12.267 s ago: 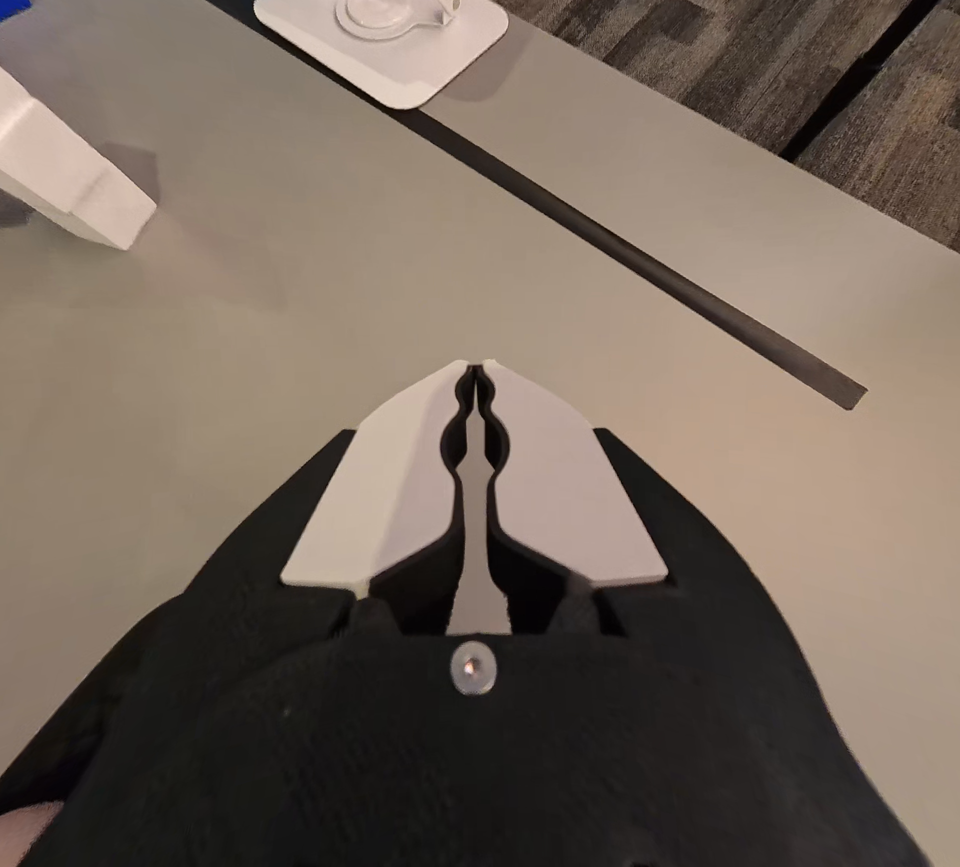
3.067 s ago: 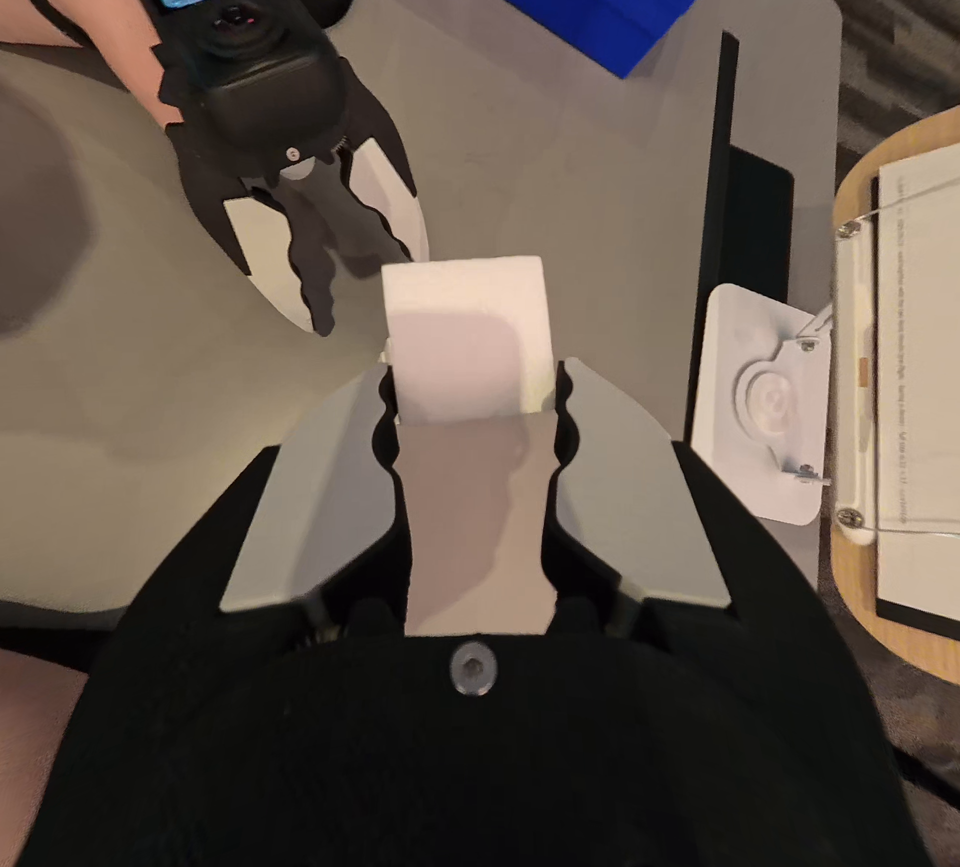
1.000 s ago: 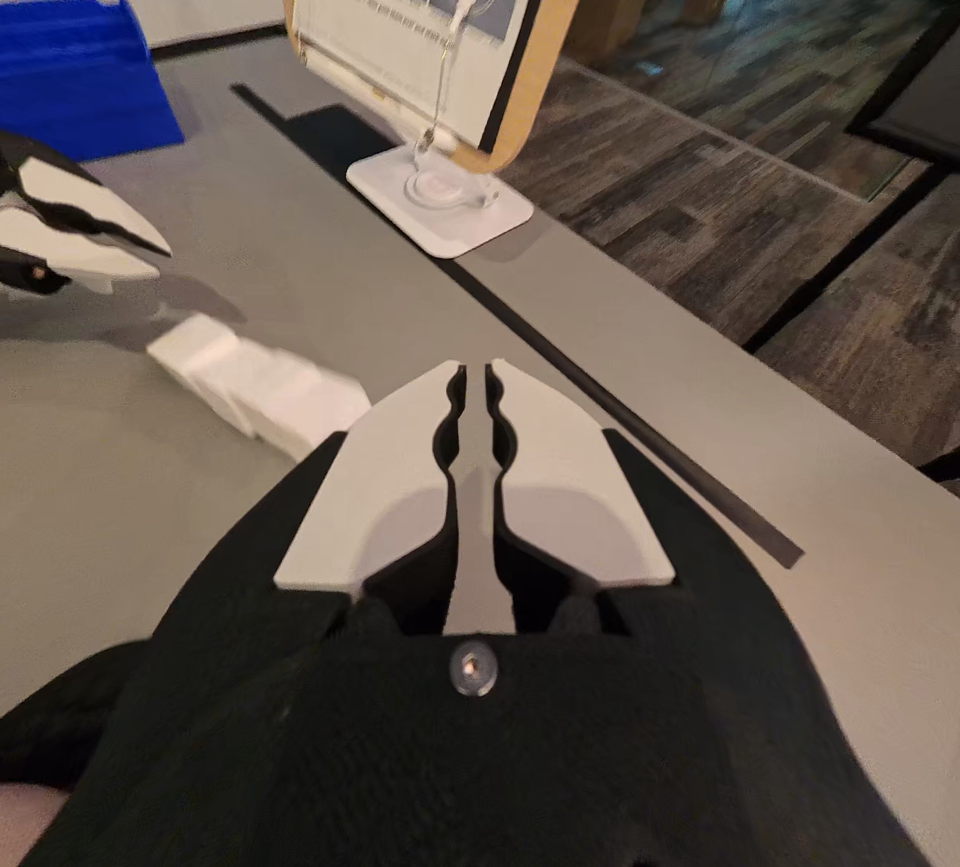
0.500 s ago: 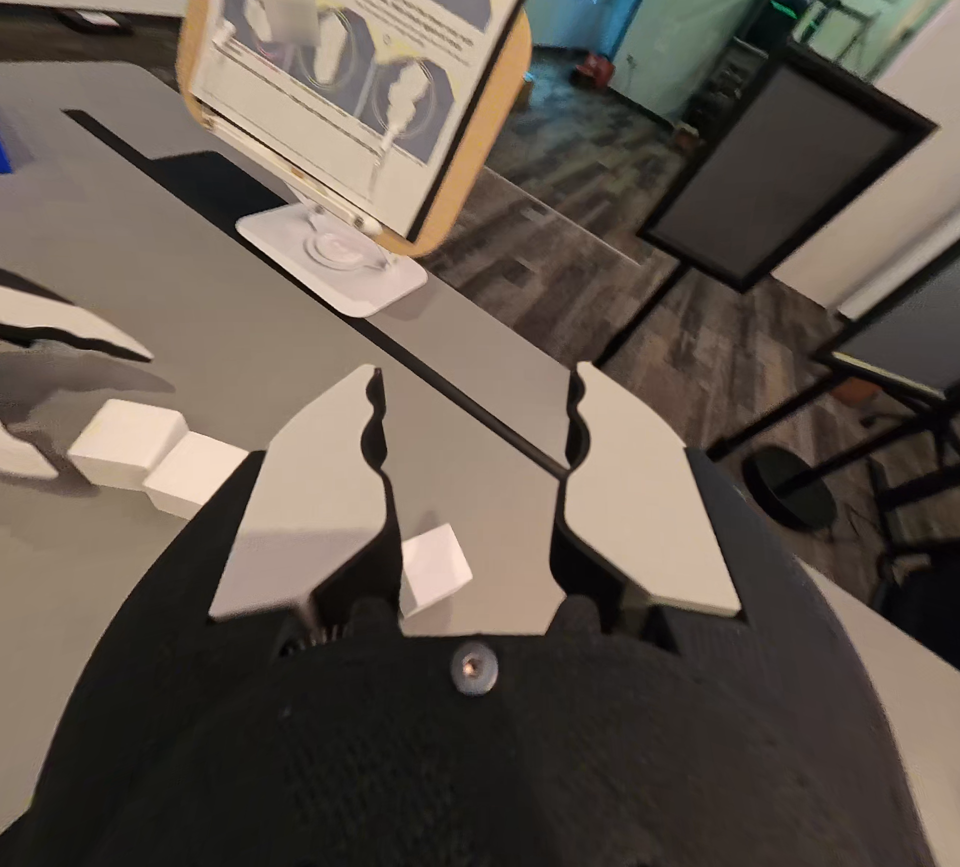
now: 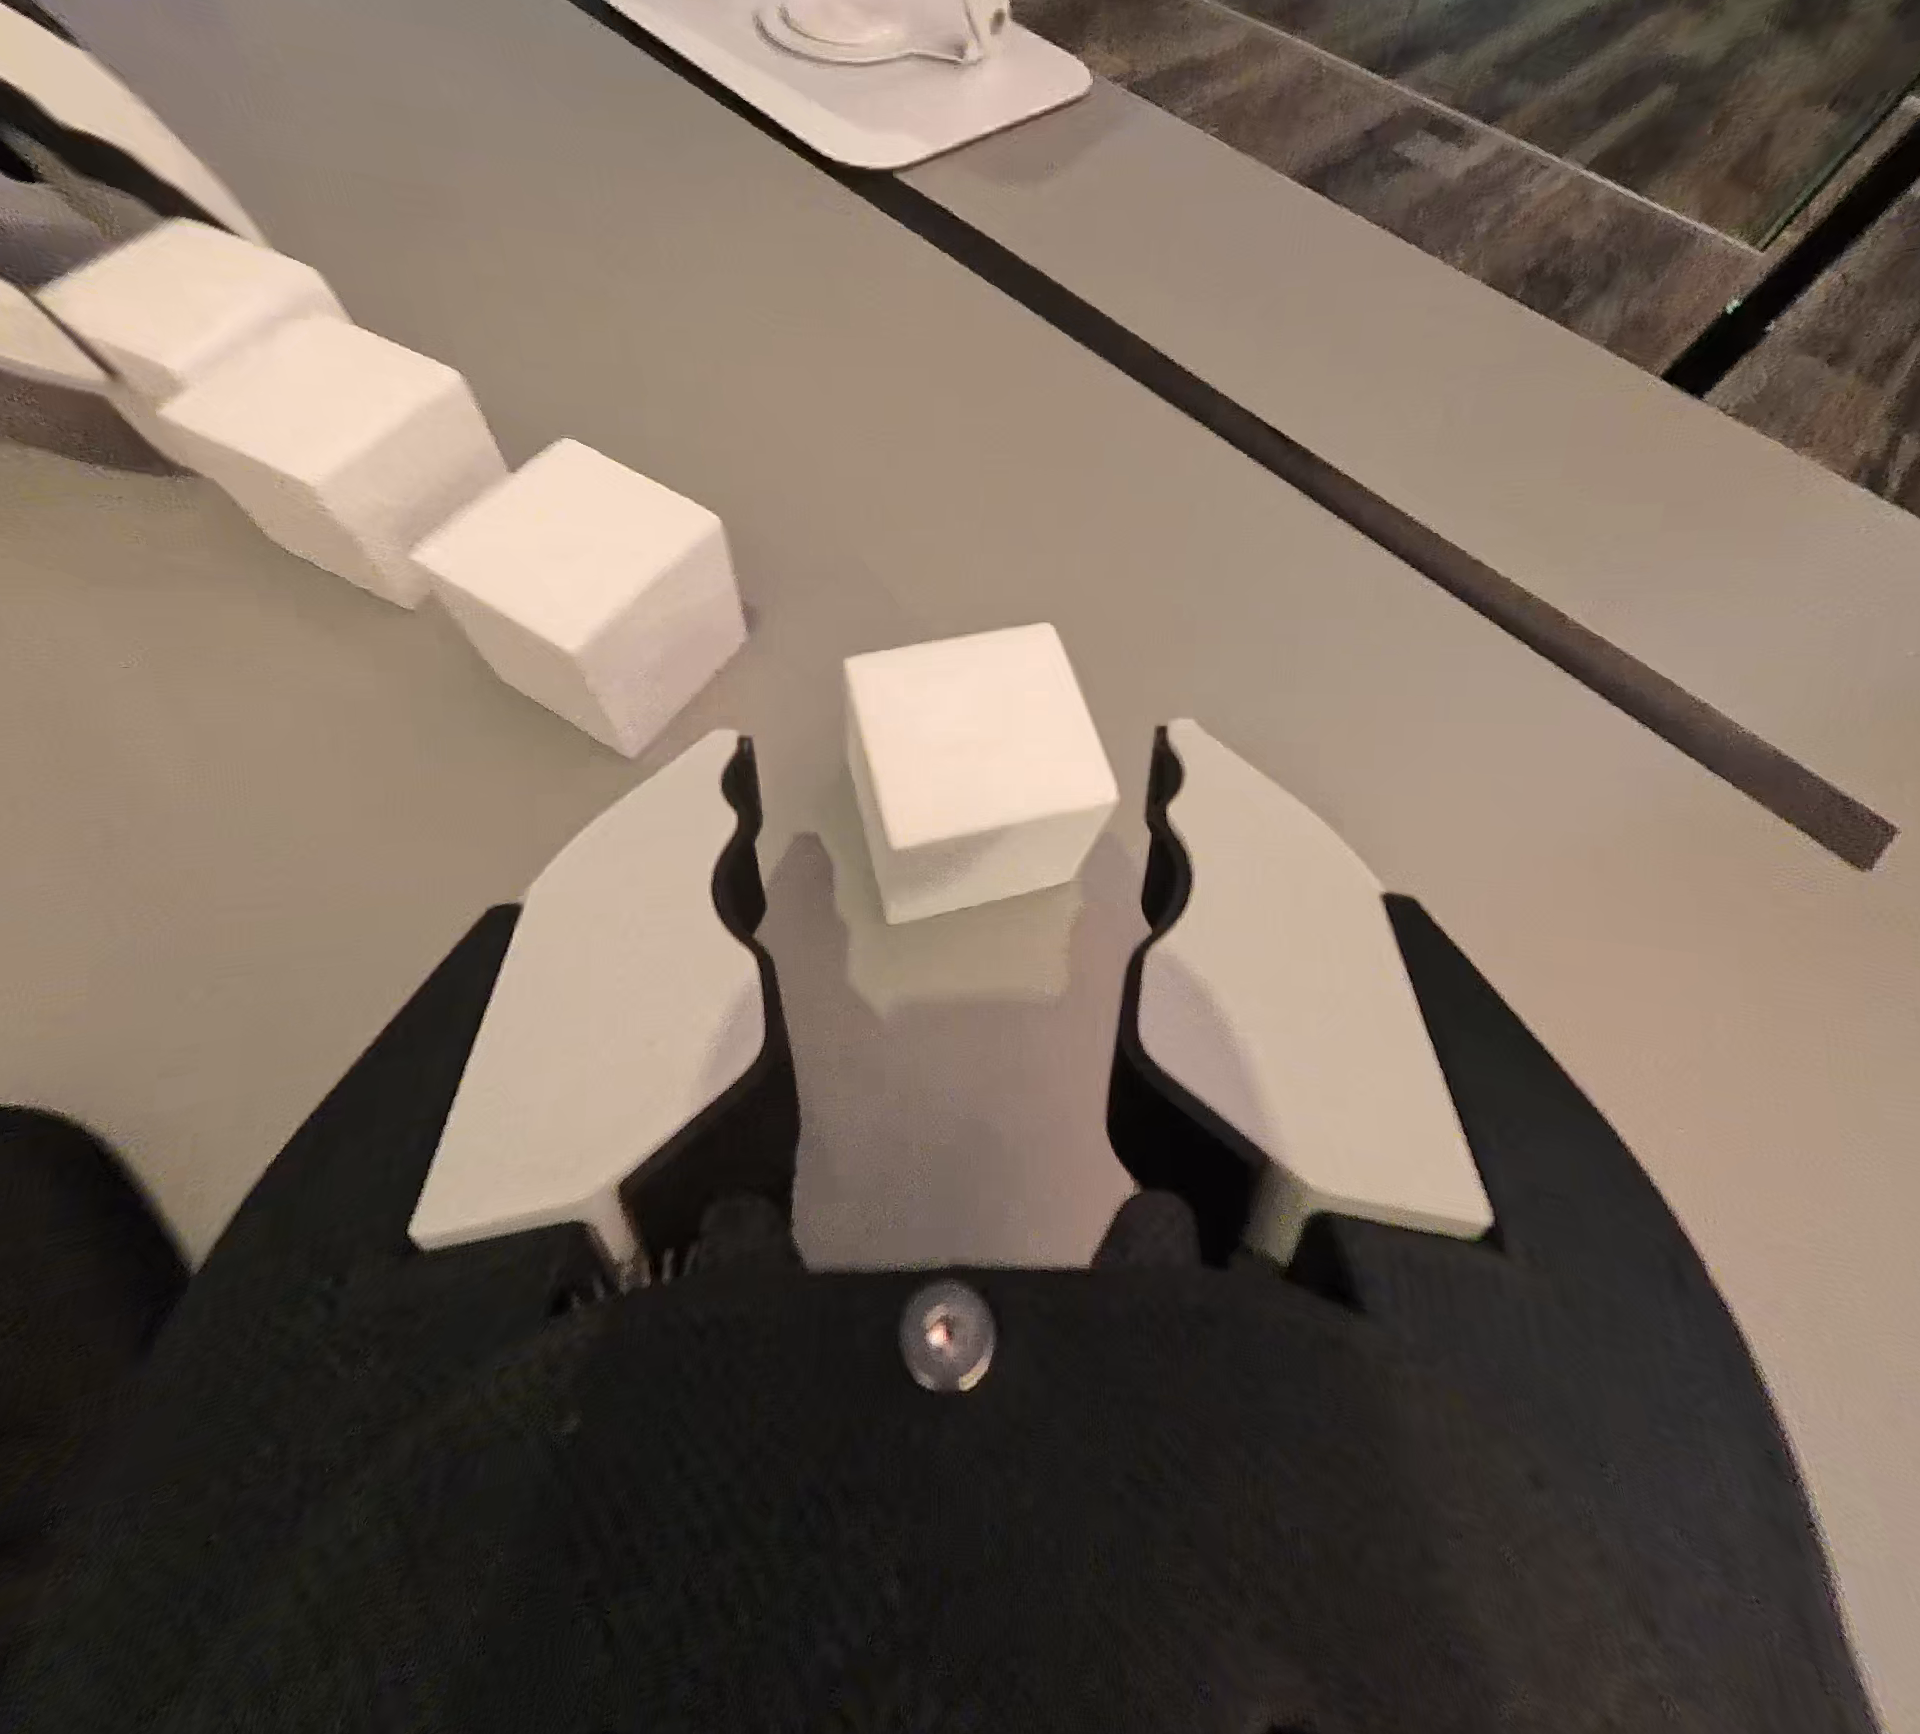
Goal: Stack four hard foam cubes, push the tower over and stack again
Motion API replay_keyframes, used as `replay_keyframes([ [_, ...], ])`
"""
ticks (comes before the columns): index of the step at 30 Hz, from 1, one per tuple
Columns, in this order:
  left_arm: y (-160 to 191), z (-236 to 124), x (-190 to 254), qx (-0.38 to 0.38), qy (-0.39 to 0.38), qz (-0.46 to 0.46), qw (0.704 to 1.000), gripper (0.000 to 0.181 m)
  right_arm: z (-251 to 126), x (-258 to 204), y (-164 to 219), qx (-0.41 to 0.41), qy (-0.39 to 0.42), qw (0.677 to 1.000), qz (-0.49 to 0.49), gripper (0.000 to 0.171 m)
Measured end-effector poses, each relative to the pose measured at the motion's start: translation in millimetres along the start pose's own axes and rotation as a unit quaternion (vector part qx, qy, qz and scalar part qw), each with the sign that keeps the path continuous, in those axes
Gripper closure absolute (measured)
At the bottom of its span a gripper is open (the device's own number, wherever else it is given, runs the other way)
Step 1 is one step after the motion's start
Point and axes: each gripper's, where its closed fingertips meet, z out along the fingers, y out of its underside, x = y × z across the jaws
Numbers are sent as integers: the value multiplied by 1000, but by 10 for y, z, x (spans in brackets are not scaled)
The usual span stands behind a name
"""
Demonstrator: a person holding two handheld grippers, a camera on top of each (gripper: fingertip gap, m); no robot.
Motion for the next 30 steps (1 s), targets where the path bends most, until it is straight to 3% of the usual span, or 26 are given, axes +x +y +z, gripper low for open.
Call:
replay_keyframes([
  [6, -73, -110, -96, 31, 17, -19, 999, 125, 223, 59, 283, -32, -30, 998, 42, 94],
  [9, -41, -62, -142, 24, 6, -15, 1000, 104, 347, 47, 395, -57, -38, 997, 41, 94],
  [13, 25, 10, -76, 2, 19, 7, 1000, 124, 412, 16, 380, -64, -50, 996, 31, 108],
  [16, -13, -31, -91, -7, 1, 27, 1000, 124, 418, 29, 371, -62, -45, 996, 36, 112],
  [23, -715, -276, 152, 38, 8, 40, 998, 124, 218, 189, 175, -10, 27, 999, 16, 112],
  [27, -926, -58, 259, 15, 22, 46, 999, 124, 72, 378, 52, 31, 88, 996, 10, 112],
  [30, -899, 148, 301, 3, 48, 53, 997, 124, 40, 404, 61, 49, 81, 995, 34, 112],
])
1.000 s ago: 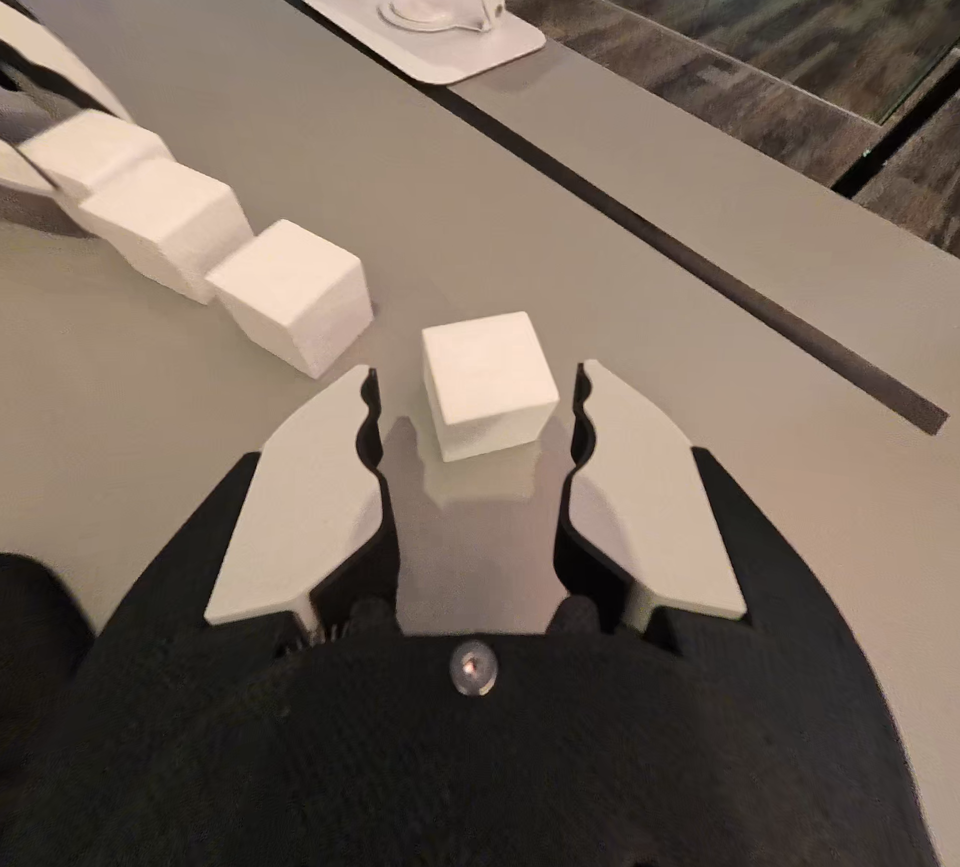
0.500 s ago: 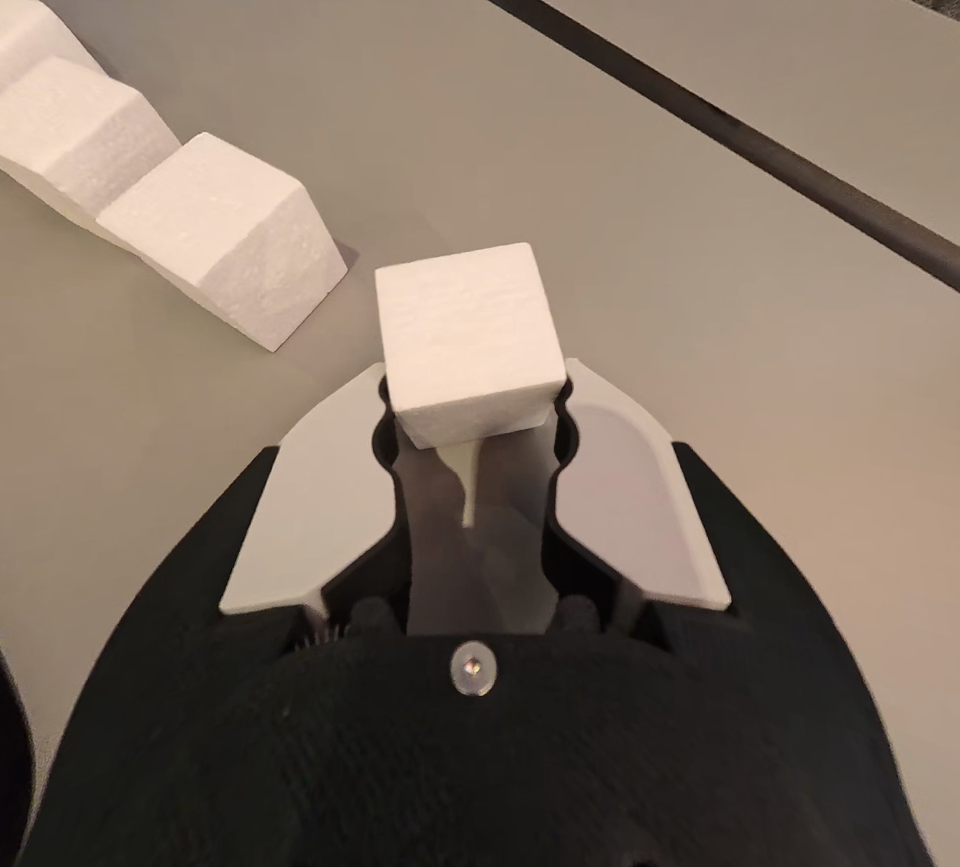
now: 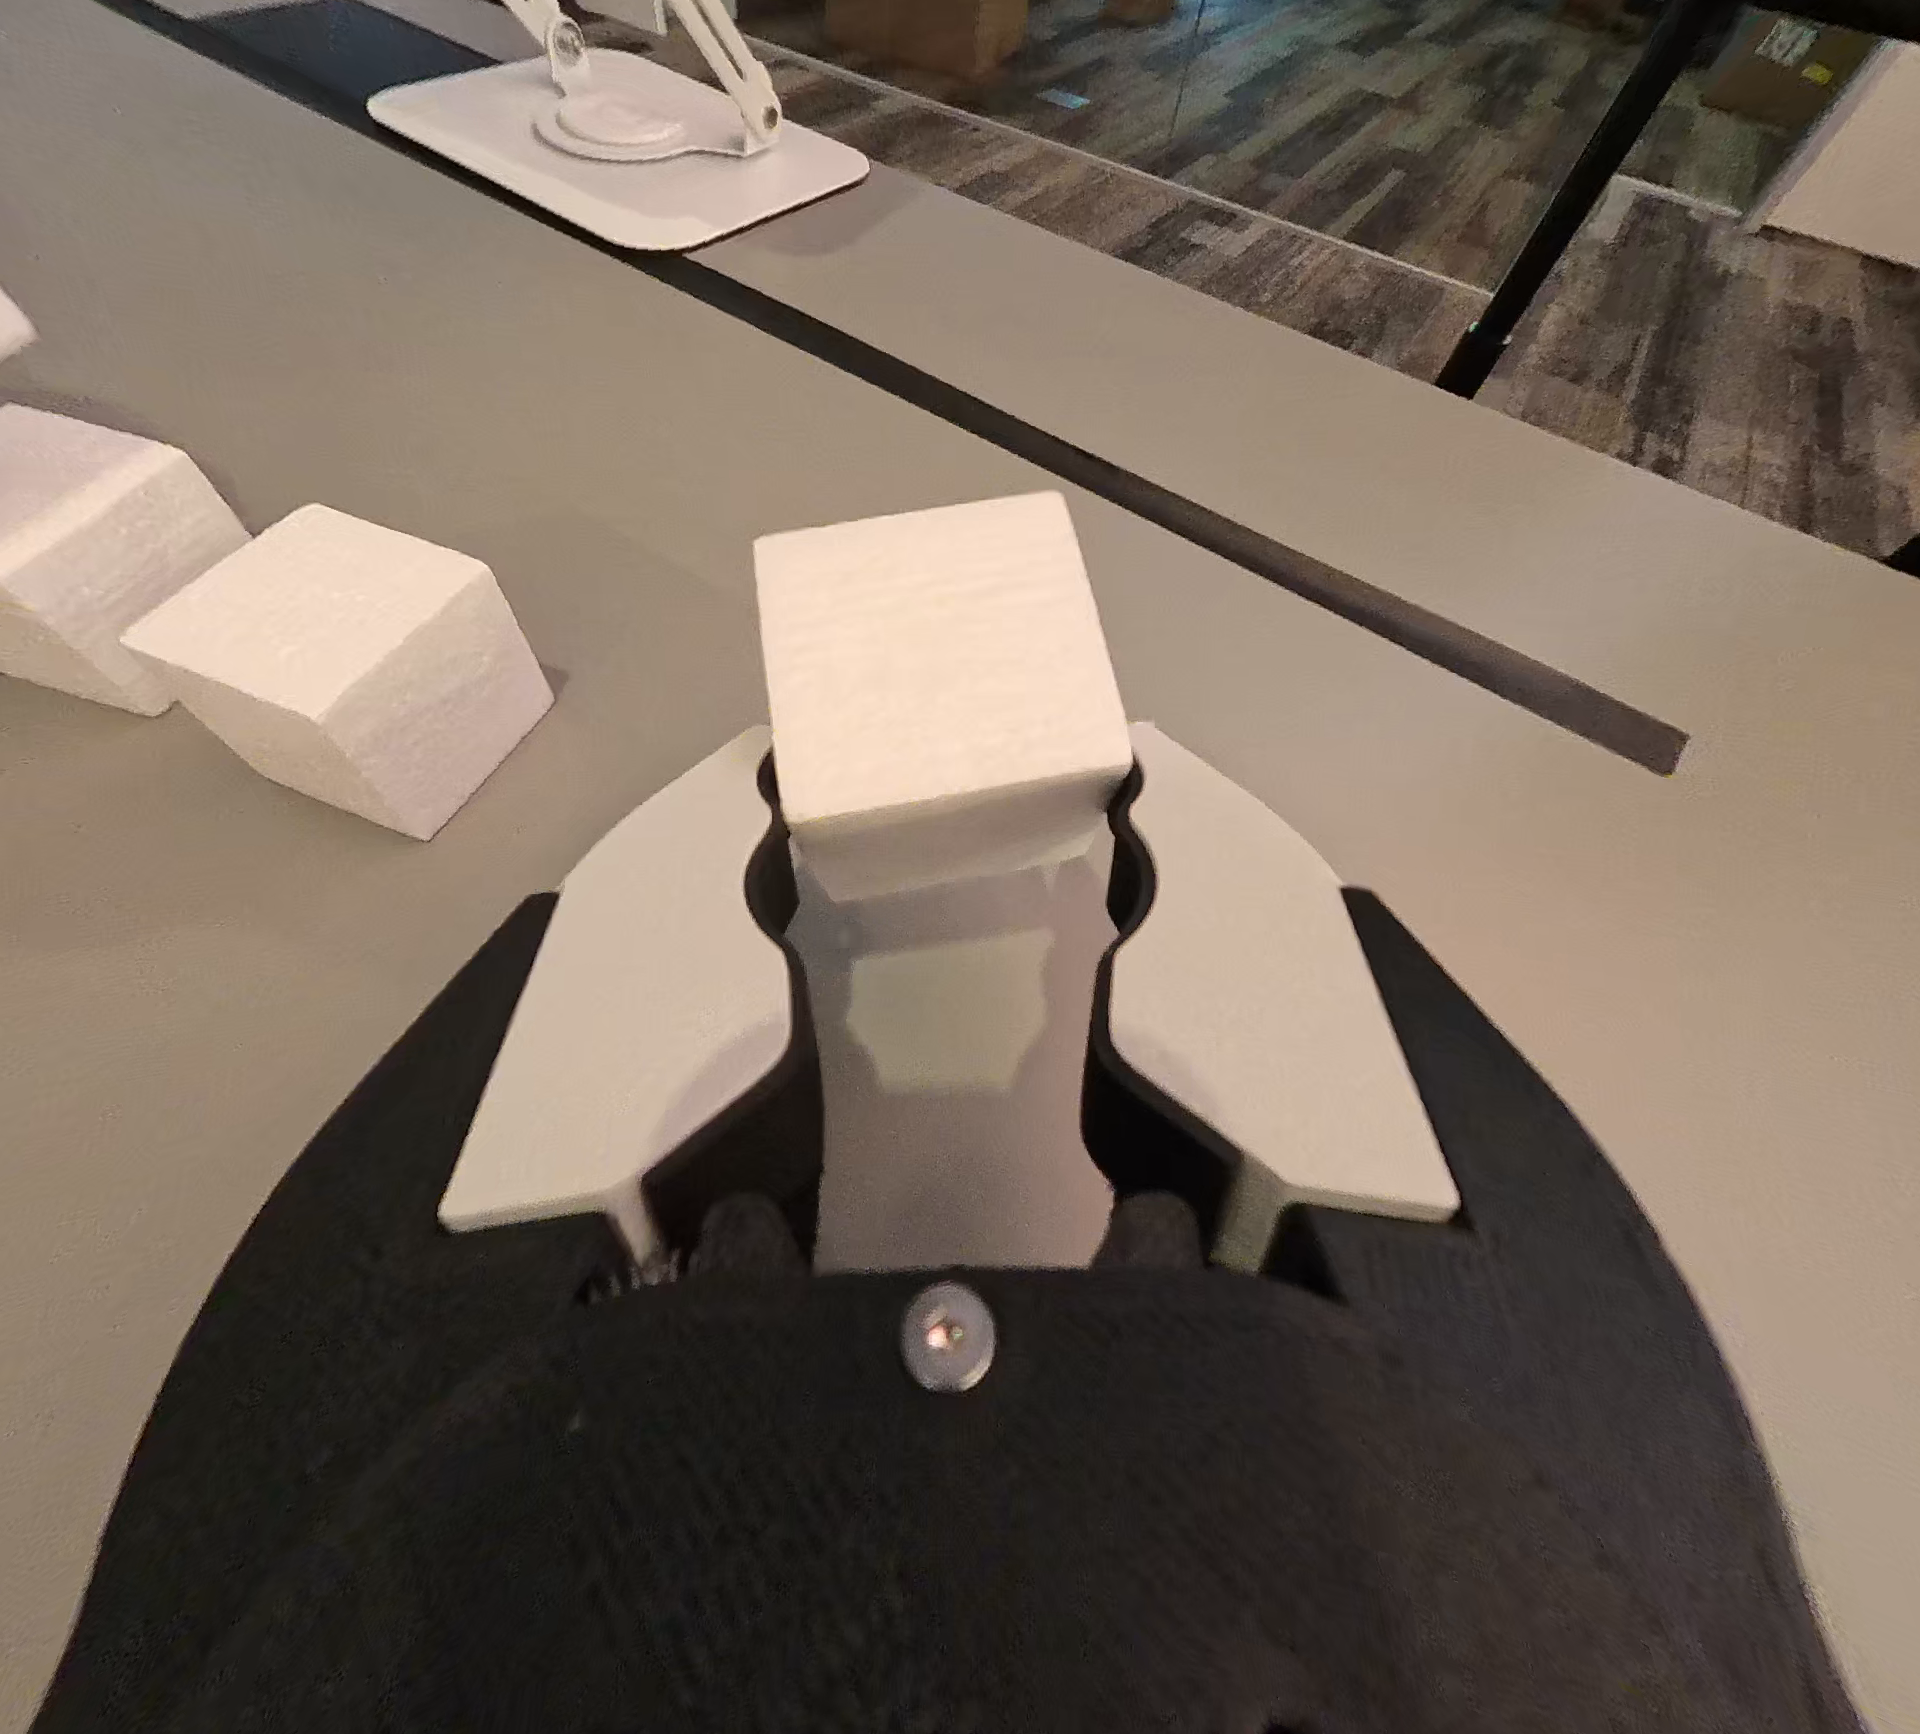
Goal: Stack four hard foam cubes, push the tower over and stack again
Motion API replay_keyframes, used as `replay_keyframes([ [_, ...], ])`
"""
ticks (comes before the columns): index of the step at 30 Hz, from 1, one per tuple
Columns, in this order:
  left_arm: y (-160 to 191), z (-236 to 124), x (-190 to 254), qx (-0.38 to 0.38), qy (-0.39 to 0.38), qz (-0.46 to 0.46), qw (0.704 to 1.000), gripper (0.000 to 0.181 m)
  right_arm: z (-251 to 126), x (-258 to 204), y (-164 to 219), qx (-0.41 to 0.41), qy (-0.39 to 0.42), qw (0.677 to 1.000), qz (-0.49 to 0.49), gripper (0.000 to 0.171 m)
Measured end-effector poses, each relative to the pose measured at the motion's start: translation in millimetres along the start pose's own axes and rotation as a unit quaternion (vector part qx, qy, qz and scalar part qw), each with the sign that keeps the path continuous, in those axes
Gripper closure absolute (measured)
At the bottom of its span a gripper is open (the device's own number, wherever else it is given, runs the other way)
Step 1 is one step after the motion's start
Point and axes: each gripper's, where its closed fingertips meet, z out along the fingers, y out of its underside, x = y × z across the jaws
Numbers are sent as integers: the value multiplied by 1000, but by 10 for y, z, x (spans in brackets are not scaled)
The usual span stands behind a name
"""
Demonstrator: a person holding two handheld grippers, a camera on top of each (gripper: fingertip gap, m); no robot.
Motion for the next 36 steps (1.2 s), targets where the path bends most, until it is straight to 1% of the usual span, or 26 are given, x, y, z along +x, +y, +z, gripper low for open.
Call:
replay_keyframes([
  [4, 116, 107, -59, -13, 1, -6, 1000, 124, 10, 40, 87, -12, -3, 1000, 10, 112],
  [8, 80, 119, -45, -1, 4, 9, 1000, 124, 20, 30, 111, -14, -13, 1000, 20, 112],
  [17, 213, 215, -35, -31, 0, 6, 999, 123, 22, 17, 120, -16, -19, 999, 24, 112],
  [20, 194, 208, -79, -25, -19, 10, 999, 118, 22, 3, 125, -18, -22, 999, 21, 112],
  [22, 168, 187, -48, -20, -7, 8, 1000, 116, 16, 2, 112, -14, -22, 999, 21, 112],
  [25, 150, 144, -56, -21, -9, 1, 1000, 105, 1, 1, 92, -12, -22, 999, 21, 112],
  [27, 66, 43, -52, -7, -7, 1, 1000, 104, -39, -13, 22, -3, -23, 1000, 10, 112],
  [29, -89, -156, -81, 23, -12, -1, 1000, 106, -123, -73, -196, 28, -36, 999, 5, 112],
  [30, -174, -288, -113, 41, -17, -2, 999, 108, -189, -158, -395, 60, -59, 996, 14, 112],
  [31, -251, -436, -159, 57, -24, -5, 998, 110, -276, -280, -656, 102, -93, 990, 27, 112],
  [33, -371, -738, -261, 87, -38, -13, 995, 113, -487, -585, -1225, 187, -175, 965, 50, 112],
  [34, -427, -885, -315, 104, -45, -16, 993, 114, -576, -774, -1457, 210, -222, 951, 50, 112],
  [35, -490, -1030, -374, 126, -53, -23, 990, 114, -632, -980, -1627, 216, -270, 938, 40, 112],
  [36, -558, -1172, -426, 152, -59, -32, 986, 115, -644, -1183, -1733, 203, -313, 927, 24, 112],
])
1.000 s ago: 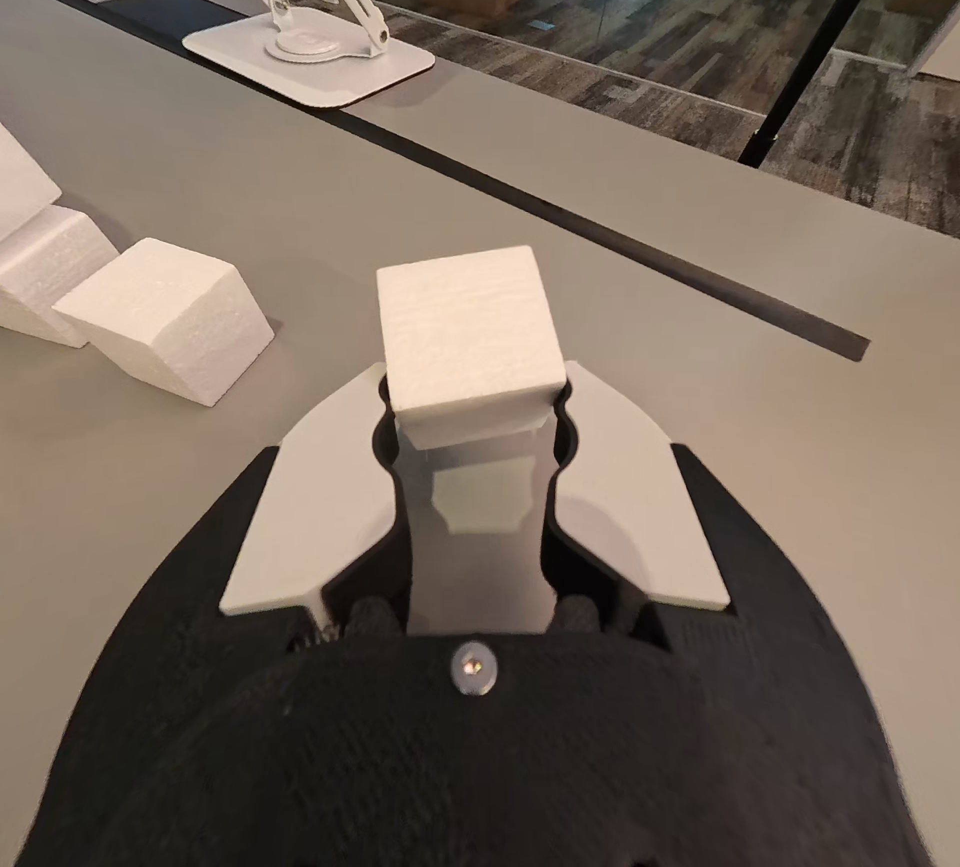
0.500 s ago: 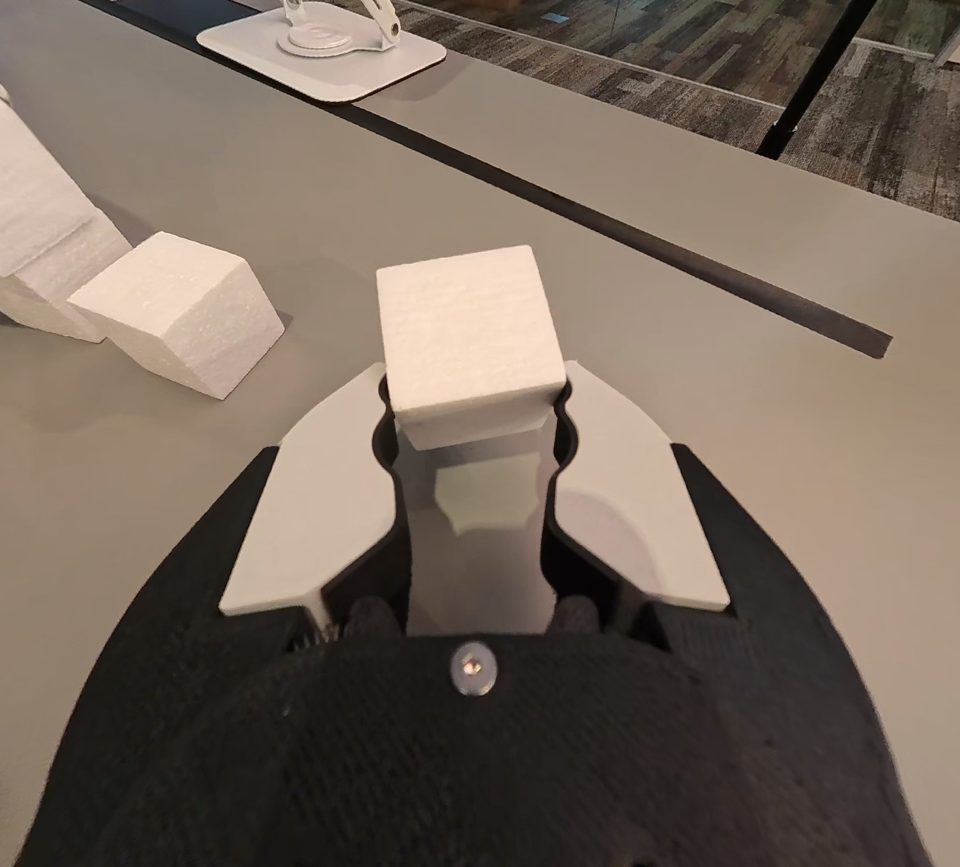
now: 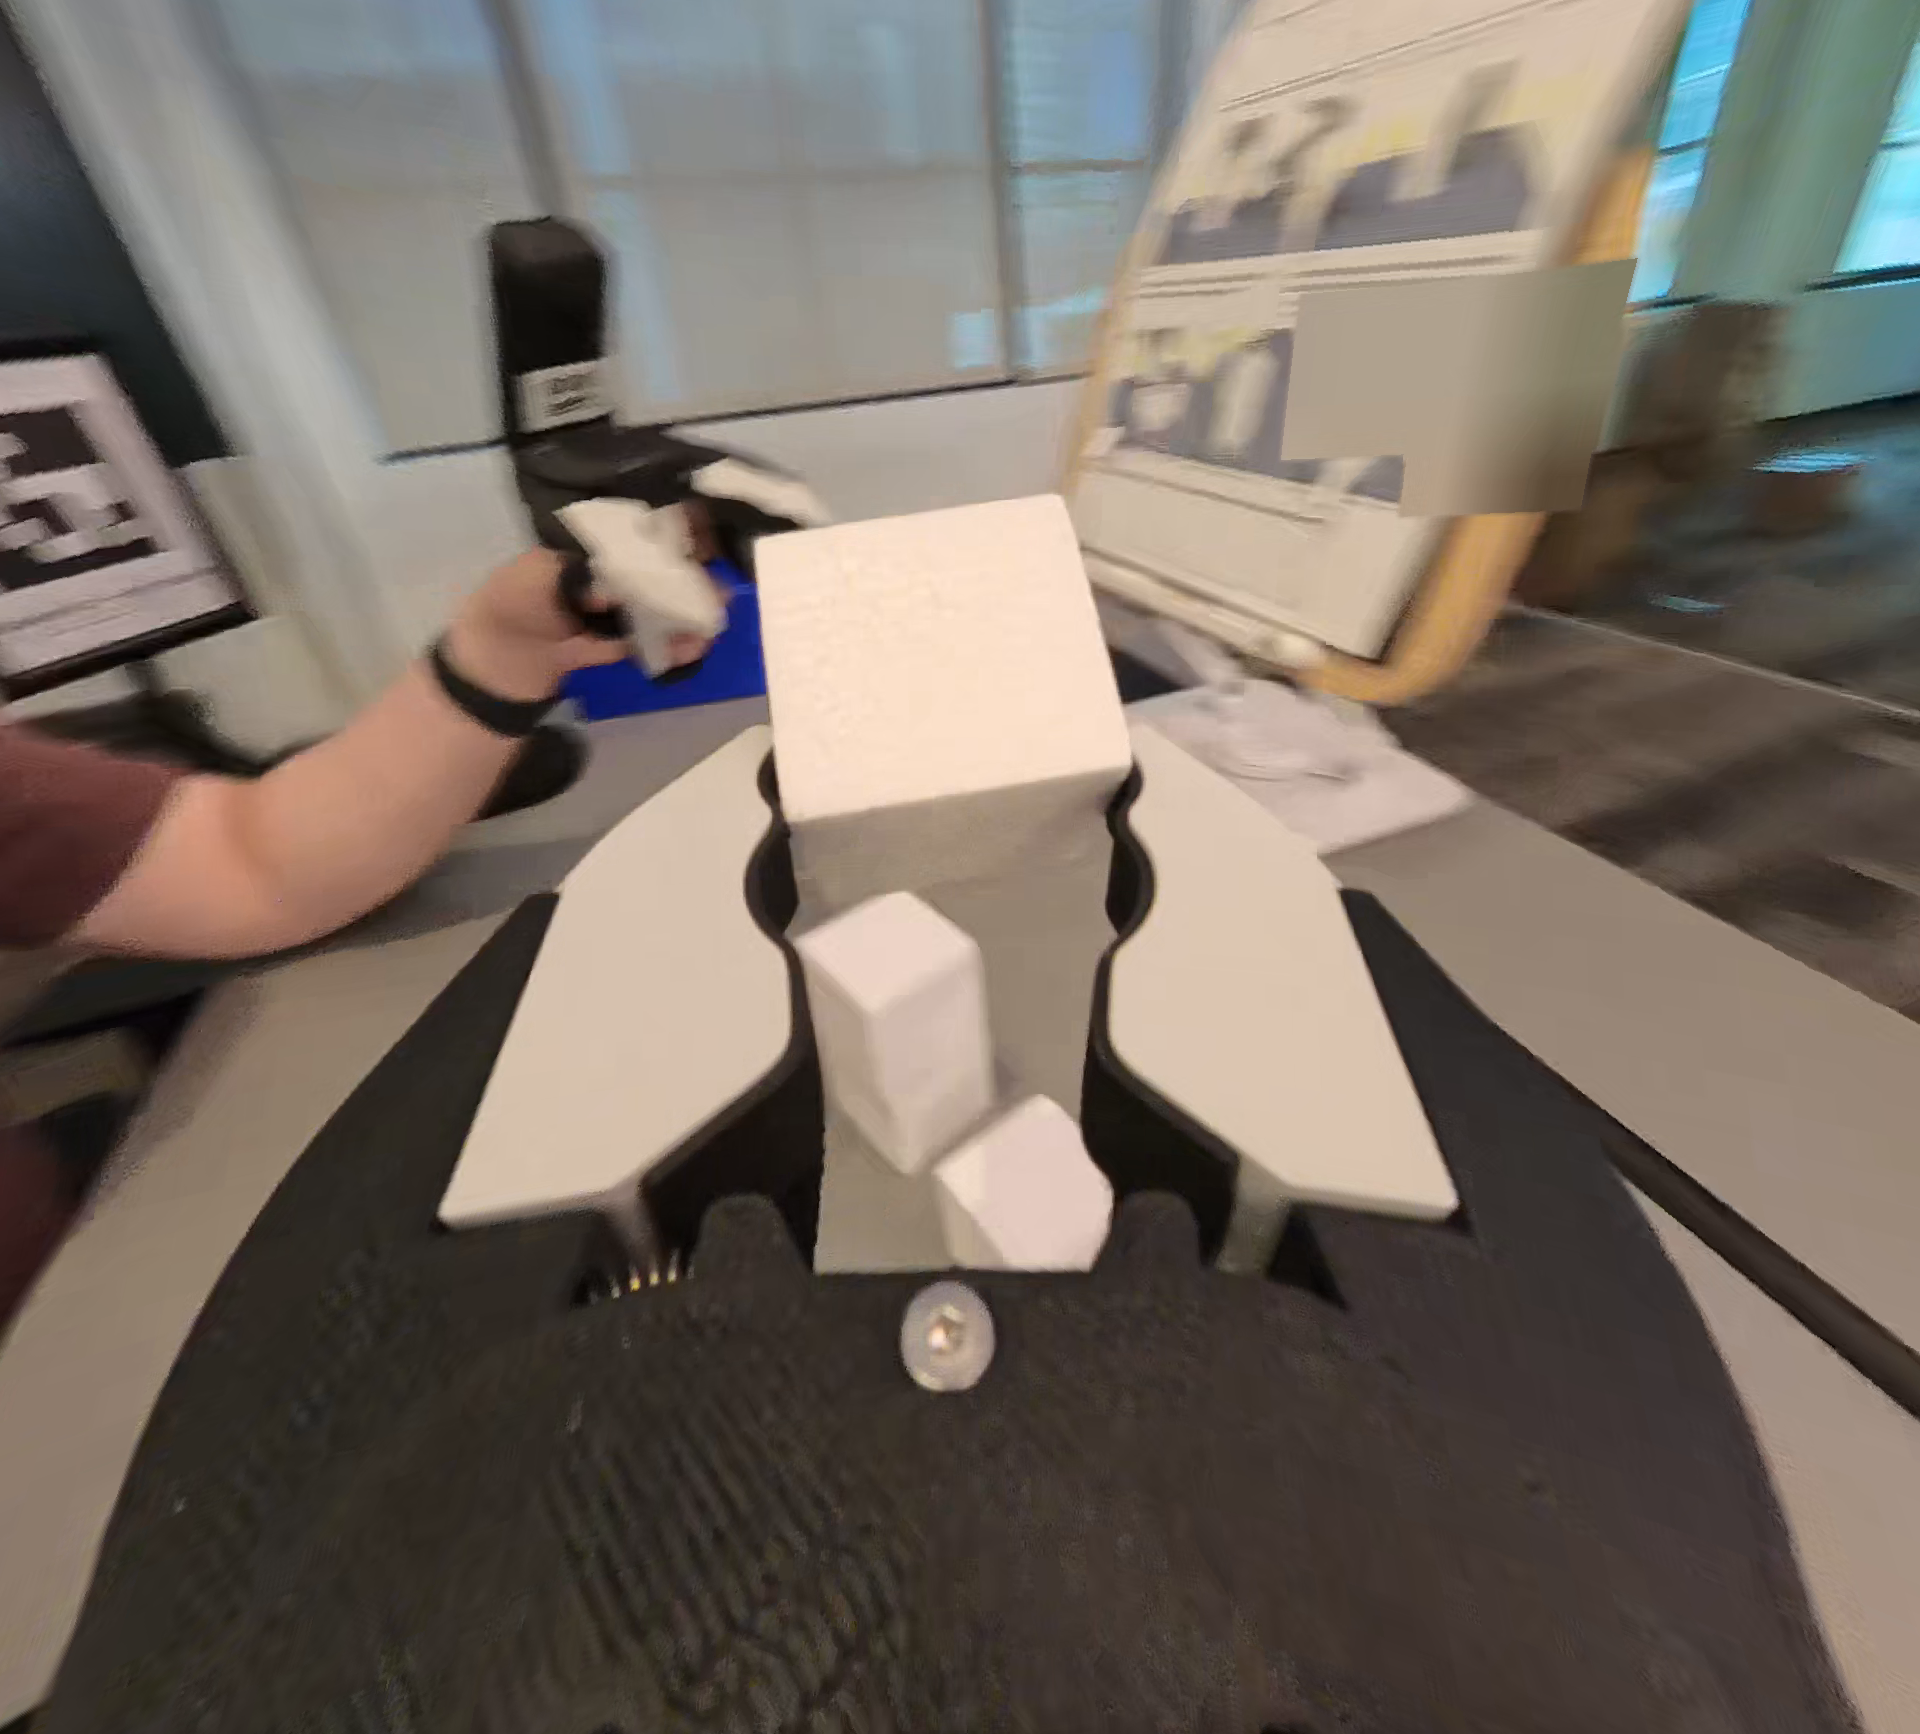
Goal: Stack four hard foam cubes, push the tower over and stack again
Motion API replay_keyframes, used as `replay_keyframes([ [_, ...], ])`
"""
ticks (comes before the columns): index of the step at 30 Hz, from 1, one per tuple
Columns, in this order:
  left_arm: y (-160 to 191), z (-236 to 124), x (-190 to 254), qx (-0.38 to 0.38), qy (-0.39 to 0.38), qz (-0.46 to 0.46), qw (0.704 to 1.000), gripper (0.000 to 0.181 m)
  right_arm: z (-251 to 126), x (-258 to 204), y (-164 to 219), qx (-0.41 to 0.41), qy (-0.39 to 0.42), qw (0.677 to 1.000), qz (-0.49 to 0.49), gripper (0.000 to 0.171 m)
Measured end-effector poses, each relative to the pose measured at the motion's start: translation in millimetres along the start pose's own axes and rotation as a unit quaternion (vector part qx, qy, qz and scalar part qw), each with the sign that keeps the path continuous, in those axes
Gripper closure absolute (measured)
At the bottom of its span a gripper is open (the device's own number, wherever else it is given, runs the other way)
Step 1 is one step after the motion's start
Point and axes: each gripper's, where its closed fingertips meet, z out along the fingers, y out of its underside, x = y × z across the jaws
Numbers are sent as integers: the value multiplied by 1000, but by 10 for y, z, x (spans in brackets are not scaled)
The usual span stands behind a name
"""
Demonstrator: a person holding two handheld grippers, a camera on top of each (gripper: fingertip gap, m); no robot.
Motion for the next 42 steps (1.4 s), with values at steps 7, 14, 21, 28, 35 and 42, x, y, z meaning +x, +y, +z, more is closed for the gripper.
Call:
replay_keyframes([
  [7, -600, -647, -59, 179, 58, -81, 979, 129, 760, -383, 482, -173, -112, 977, -50, 112],
  [14, -442, -668, -171, 140, 27, -56, 988, 128, 903, -268, 999, -272, -116, 954, -41, 112],
  [21, -413, -613, -83, 124, 47, -51, 990, 132, 916, -263, 1237, -331, -122, 934, -61, 111],
  [28, -310, -501, 1, 86, 58, -36, 994, 134, 909, -241, 1318, -334, -131, 932, -54, 111],
  [35, -267, -452, 45, 73, 67, -34, 994, 134, 861, -152, 1274, -310, -114, 942, -58, 88],
  [42, -250, -475, 68, 68, 76, -35, 994, 134, 298, 208, 1401, -252, -72, 965, 26, 93],
])
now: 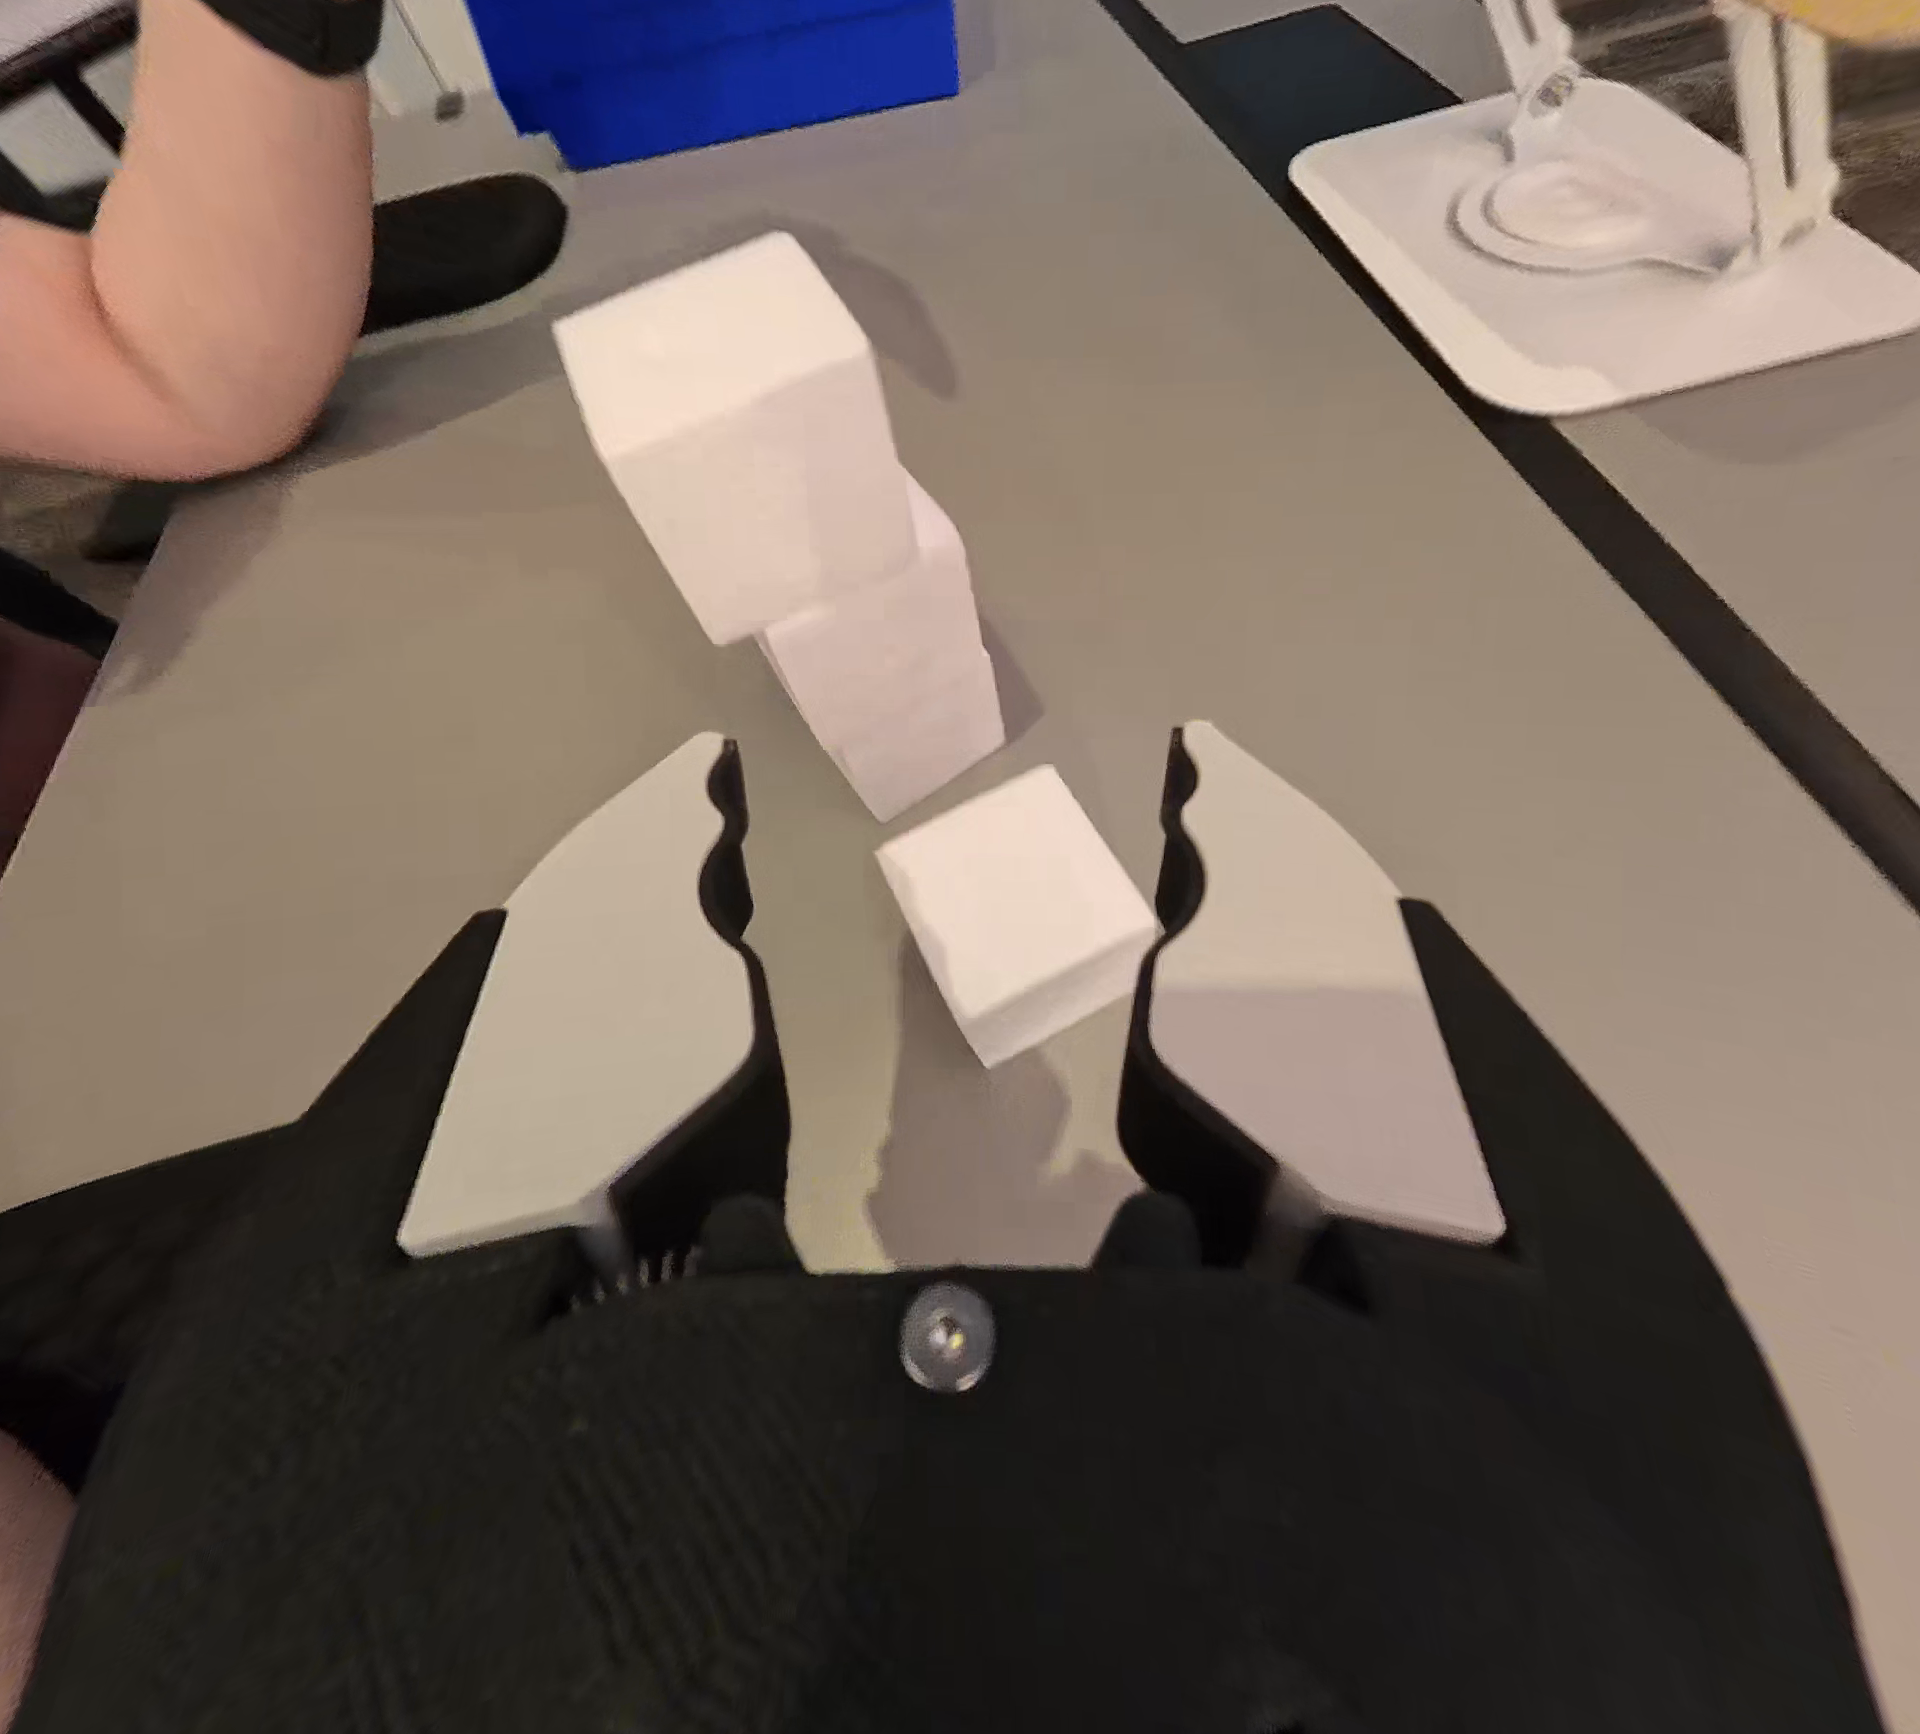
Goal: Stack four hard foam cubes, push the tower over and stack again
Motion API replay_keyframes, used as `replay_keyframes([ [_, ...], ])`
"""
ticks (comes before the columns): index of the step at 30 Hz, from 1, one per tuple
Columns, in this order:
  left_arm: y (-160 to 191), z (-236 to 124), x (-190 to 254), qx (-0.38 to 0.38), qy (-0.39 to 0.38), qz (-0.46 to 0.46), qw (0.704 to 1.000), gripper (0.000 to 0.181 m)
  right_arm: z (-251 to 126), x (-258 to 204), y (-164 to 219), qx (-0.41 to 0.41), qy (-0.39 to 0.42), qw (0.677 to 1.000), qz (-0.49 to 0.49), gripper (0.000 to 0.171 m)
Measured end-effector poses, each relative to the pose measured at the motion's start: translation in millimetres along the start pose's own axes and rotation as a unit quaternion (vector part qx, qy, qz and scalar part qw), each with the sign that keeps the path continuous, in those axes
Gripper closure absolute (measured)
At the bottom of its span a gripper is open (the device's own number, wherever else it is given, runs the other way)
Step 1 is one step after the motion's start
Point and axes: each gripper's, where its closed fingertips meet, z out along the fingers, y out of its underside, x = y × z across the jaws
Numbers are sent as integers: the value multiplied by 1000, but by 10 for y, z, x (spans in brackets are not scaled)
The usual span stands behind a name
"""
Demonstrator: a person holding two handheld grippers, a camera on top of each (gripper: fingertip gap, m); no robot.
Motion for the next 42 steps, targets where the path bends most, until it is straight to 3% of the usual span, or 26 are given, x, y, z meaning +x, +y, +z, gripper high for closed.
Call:
replay_keyframes([
  [3, 20, 16, 12, -4, 6, -5, 1000, 134, 0, 17, 26, -11, 9, 1000, -2, 96],
  [8, 73, 46, 26, -20, 6, 2, 1000, 134, 150, -224, -366, 7, 3, 997, -78, 89],
  [13, 93, 58, 46, -26, 10, 4, 1000, 134, 408, -264, -270, -56, 6, 993, -100, 86],
  [19, 100, 61, 52, -27, 15, 1, 1000, 134, 563, -239, -235, -73, 5, 993, -98, 87],
  [42, 233, 161, 115, -63, 28, 1, 998, 134, 463, -208, -312, -56, 25, 992, -110, 90],
])
